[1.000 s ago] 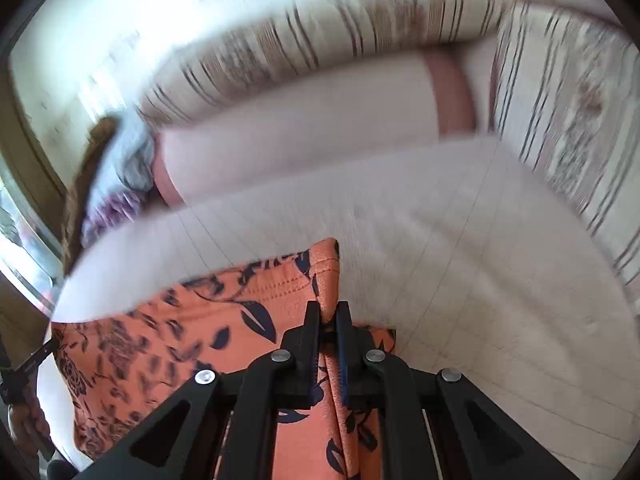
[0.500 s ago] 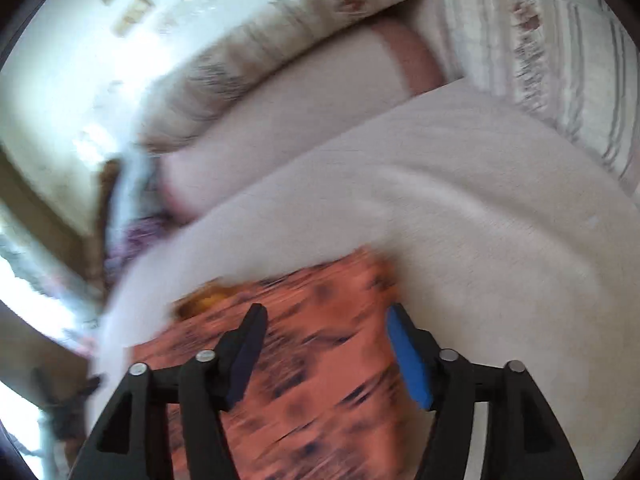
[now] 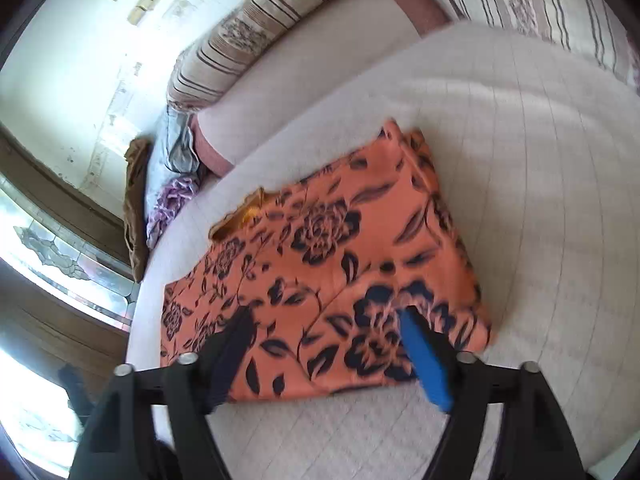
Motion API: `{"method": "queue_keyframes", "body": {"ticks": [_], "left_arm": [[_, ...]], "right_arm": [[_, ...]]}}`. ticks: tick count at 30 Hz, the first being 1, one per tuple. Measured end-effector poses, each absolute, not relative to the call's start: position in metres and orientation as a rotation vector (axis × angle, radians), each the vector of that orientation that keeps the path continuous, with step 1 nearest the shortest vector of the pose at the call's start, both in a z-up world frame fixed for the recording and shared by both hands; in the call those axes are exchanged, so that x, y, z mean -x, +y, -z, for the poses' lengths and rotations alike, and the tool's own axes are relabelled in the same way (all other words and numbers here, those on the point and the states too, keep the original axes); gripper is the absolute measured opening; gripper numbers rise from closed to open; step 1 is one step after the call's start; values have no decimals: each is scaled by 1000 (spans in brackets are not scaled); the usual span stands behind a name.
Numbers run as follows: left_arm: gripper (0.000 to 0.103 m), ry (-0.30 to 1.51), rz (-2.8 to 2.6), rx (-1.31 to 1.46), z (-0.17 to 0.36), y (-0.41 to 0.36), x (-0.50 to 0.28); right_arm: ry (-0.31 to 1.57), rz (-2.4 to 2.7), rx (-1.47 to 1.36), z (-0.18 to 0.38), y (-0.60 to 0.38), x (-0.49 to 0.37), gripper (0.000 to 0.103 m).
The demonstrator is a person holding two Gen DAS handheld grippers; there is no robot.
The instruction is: Fold small clothes
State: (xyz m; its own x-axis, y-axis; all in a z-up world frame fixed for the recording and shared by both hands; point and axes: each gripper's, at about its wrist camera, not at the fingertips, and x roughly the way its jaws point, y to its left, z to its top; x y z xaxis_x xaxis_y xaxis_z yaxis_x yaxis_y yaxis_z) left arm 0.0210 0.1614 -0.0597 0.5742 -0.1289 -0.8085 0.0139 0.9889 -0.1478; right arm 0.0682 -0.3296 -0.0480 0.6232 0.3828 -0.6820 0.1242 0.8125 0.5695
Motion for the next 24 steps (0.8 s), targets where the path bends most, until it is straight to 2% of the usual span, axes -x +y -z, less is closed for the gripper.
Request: {"method": "queue_keyframes", "body": {"ticks": [1,3,4,10,16,24], "left_arm": [[81,1044,69,124,80,161,-29],[81,1021,70,86,85,159,-31],[81,1002,62,64,84,156,-27],[91,970,57,35,92,148,-23],[91,930,100,18,87,153,-19],[94,897,188,34,90,159,-11]], "right_arm": [[925,-126,-634,60,-333,-70,85],[984,-89,-706,91,-344,-73,85],[918,-100,-711,90,-346,-65,84],[907,-115,-610,89,-335,-61,85],[876,-133,-686,89,-346,-55,85],[876,-123,-639,88,-339,-55,85]]}}
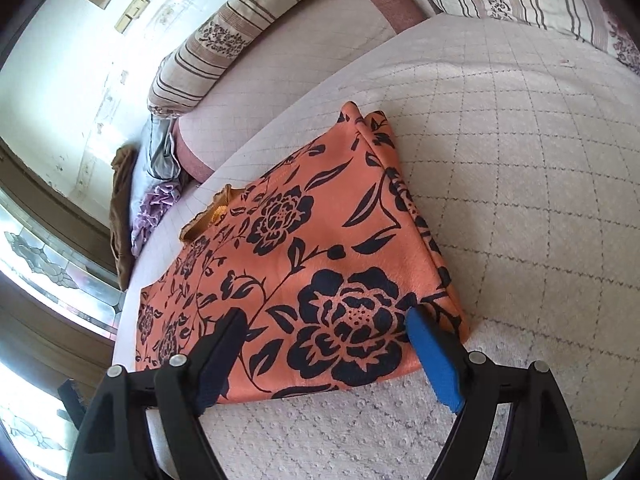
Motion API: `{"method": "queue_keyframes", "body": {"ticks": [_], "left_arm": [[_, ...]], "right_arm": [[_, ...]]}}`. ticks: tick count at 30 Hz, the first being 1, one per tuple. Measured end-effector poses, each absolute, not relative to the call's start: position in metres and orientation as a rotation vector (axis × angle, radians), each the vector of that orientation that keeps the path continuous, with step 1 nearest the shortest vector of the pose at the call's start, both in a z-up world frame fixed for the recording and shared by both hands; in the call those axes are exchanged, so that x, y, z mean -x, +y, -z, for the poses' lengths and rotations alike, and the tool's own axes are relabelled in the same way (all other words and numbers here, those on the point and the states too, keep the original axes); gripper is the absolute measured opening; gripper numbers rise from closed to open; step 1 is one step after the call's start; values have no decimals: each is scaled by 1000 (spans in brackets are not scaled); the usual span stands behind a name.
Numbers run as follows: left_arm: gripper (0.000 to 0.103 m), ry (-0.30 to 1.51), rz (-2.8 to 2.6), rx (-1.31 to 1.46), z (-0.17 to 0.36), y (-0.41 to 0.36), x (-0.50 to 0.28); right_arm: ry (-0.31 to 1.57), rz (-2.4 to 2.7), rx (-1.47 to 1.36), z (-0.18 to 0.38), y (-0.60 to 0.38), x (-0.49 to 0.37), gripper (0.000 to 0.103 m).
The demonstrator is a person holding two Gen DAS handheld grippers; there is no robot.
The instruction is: Fold small clothes
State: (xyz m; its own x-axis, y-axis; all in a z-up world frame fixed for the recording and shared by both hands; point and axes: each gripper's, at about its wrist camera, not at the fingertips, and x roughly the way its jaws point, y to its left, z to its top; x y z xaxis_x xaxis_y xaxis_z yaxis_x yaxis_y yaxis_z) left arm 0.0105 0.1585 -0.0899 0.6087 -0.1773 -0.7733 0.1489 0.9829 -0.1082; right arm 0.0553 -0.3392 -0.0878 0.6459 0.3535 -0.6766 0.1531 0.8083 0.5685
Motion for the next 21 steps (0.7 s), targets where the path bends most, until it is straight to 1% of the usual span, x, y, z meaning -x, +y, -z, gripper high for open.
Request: {"method": "queue_keyframes", "body": {"ticks": [9,13,16,17,19,20,21], "left_arm": [[94,858,233,74,88,166,-4],[94,849,233,69,89,166,-3],[98,846,223,35,91,160,-3],[99,846,219,23,91,158,-3],[99,847,218,17,89,157,-2],[98,846,216,26,84,159,-1],[98,842,212,37,80,160,0]], "right_arm": [[887,-111,-605,86,-335,-56,85],[896,-77,-583,68,-330,-50,85],[849,-104,-572,52,-326,-43,85],[853,-100,-560,53,-326,-45,85],[919,-51,-569,70,-332,-51,85],[993,-21,-619,87,-339,-55,85],[986,-29,-672,90,-345,-54,85]]}}
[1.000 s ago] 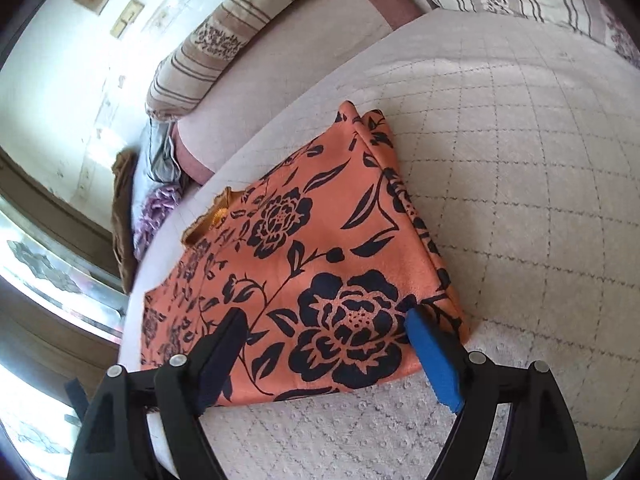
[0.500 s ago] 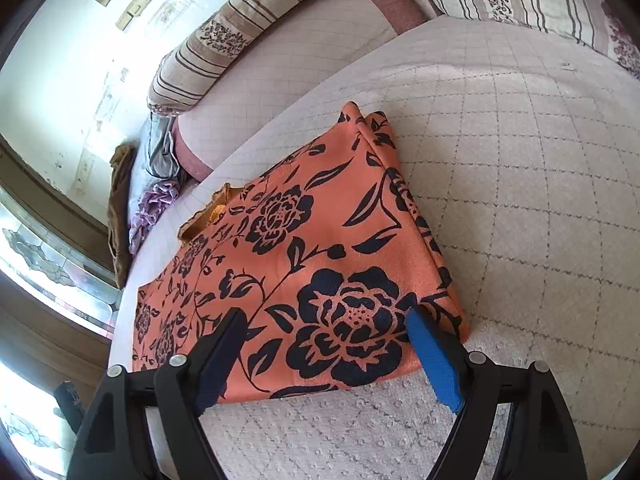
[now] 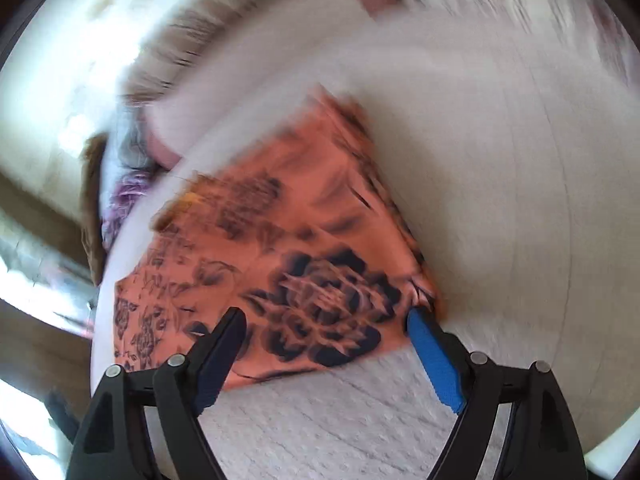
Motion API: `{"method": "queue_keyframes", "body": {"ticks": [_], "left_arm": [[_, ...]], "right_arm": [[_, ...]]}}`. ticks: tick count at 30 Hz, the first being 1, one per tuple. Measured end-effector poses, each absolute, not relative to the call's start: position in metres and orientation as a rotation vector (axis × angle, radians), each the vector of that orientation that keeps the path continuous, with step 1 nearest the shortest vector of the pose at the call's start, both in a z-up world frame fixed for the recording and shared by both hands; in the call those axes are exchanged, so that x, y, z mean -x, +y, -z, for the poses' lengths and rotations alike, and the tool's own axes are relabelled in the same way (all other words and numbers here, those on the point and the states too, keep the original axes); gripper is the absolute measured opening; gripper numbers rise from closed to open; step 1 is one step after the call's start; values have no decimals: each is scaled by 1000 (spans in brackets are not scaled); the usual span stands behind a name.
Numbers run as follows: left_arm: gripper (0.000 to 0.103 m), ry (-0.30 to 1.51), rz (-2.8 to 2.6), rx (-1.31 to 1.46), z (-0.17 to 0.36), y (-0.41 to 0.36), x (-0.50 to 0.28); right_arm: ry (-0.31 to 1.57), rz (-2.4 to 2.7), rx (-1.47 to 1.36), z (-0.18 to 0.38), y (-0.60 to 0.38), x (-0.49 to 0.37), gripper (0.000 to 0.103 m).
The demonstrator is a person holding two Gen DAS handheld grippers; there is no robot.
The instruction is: Fold small clothes
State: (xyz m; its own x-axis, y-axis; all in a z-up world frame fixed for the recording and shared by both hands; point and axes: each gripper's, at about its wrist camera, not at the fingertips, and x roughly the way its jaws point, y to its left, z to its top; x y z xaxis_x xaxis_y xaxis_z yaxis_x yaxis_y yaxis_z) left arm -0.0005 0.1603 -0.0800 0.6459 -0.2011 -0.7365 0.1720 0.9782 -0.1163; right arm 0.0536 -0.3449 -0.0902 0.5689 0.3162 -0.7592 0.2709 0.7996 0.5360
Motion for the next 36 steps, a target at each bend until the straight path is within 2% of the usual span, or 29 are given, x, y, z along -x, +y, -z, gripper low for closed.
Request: {"method": "queue_keyframes", "body": {"ticks": [4,8,11,13,22,24,26,32,34,36], "left_arm": [[99,739,152,145,49,178,7],[99,791,126,189,54,185,-8],[98,973,56,140,89,185,-25],[99,922,67,117,89,185,-18],[101,933,57,105,91,182,-32],[102,934,58,108,93,182,-35],[102,932,61,105,94,181,-33],[103,923,46,91,95,178,-34],[103,920,45,85,96,177,-36],[103,917,47,82,96,176,-37]], "right_arm": [[922,-45,-656,55,-344,-55,85],[881,-145,-632,30,-328,-77,85],[939,-144,-600,53,-318,-93,88],[1065,-84,-648,93,-320,-98,88],[944,-158,-496,26,-293,-136,88],[991,-128,-522,44,-296,-158,89],[1122,-32,-599,83,-308,-172,89],[997,-99,-568,39,-302,-188,90],[994,-72,-593,43,-312,-206,90],[1059,37,-608,73,-332,-221,90]]}}
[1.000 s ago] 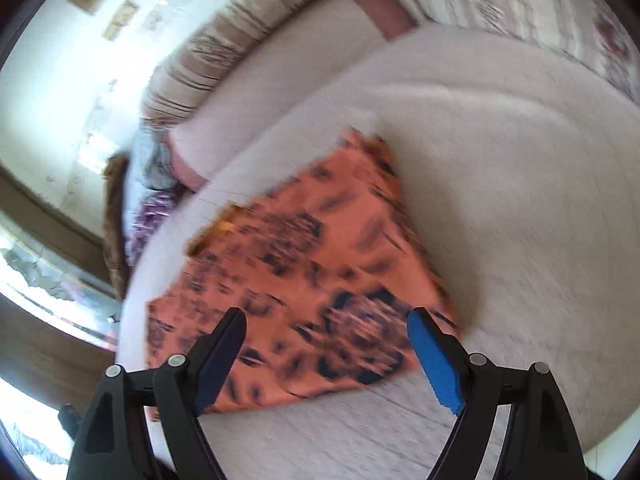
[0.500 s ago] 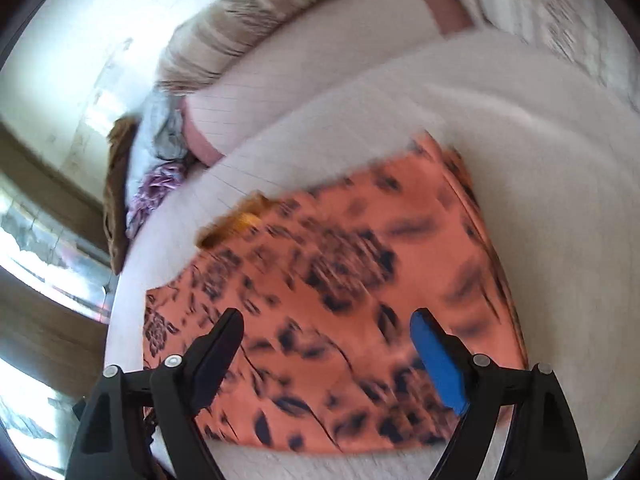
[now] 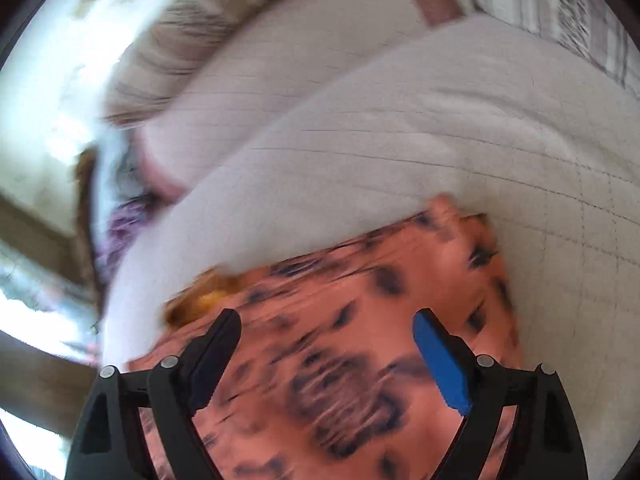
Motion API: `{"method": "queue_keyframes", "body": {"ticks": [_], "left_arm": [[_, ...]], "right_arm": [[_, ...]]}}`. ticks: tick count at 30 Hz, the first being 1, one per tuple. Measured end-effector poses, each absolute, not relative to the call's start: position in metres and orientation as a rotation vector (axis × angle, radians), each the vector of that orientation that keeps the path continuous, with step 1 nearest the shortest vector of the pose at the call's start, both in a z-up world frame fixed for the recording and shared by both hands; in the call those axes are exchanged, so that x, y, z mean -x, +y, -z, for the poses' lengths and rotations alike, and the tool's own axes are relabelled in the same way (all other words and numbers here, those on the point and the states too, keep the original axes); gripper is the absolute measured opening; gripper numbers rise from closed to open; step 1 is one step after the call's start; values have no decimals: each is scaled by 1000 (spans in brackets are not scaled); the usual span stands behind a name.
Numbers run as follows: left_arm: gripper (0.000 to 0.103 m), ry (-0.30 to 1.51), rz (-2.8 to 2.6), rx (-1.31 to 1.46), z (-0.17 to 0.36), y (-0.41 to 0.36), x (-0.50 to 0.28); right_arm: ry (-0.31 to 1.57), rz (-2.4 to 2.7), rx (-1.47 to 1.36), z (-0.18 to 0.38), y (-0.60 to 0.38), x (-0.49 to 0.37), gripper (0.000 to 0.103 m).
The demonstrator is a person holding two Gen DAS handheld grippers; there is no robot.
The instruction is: Fold small clothes
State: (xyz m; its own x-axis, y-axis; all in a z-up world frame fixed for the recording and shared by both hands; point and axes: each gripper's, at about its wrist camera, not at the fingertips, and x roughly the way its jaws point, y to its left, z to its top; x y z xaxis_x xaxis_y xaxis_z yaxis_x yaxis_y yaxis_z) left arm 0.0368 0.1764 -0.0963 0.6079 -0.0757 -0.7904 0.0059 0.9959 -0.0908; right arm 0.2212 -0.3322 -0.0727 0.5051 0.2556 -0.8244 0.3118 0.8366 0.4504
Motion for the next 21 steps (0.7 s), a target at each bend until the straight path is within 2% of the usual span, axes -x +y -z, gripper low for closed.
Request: {"method": "queue_keyframes", "body": {"ticks": [1,3,7,13,18,21], "left_arm": [[103,916,48,79,97,176,-37],[103,907,46,78,97,176,-35],[103,898,26,68,98,173,-35],[103,882,24,75,97,174,-31],[103,890,7,86,94,175,-23],[103,902,14,126,80,175,-18]], "right_arm": [[1088,65,-669,87,-340,-222,90],[980,51,-767,76,-348,-206,89],[987,8,-748,65,-342,-176,89],[903,-26,-805,52,-342,-64,90],[951,-21,-913,85,-338,11,89],[877,-20,-1065,94,-357,22,89]]}}
